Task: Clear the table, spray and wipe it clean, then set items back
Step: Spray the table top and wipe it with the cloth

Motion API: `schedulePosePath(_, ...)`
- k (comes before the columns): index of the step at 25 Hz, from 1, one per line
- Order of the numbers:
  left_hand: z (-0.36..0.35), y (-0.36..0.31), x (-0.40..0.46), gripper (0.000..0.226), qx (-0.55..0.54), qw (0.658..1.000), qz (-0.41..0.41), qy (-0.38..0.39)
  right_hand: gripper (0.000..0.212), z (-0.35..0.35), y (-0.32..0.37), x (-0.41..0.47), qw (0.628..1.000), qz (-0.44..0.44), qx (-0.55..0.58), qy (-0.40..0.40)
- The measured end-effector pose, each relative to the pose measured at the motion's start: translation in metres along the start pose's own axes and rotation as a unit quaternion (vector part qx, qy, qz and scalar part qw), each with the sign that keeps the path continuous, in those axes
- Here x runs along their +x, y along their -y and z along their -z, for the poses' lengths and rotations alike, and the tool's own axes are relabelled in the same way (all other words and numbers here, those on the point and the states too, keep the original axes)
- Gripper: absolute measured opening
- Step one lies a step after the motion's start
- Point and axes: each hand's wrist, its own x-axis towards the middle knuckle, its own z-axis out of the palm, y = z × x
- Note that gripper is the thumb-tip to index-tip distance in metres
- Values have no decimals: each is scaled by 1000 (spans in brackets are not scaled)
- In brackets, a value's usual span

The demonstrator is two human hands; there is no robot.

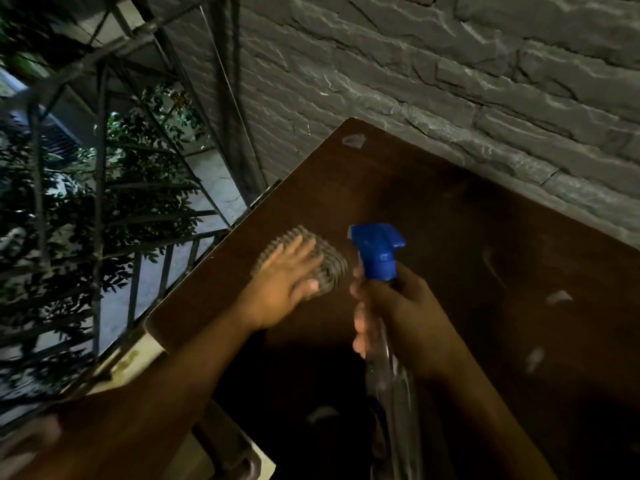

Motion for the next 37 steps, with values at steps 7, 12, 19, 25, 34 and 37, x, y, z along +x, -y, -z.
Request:
schedulePosePath(7, 27, 54, 37, 61, 32, 985, 165, -49, 19, -3, -6, 6, 1000, 4, -12, 10)
schedulePosePath(12, -5, 18, -61, 64, 2, 997, -64, 32, 11, -11, -15, 11, 998, 6, -55, -9)
schedulePosePath(19, 15, 40, 5, 54, 35, 998, 55, -16, 8, -35, -35, 21, 998, 8, -57, 4)
schedulePosePath(25, 30, 103, -60, 62, 7, 1000, 27, -6, 9, -65, -50, 14, 999, -16, -36, -2)
schedulePosePath(34, 9, 76, -112, 65, 37, 990, -122, 59, 5, -91, -69, 0, 995, 20, -81, -49)
schedulePosePath(37, 38, 119, -62, 68, 17, 1000, 20, 5, 11, -92, -75, 4, 996, 9, -63, -56)
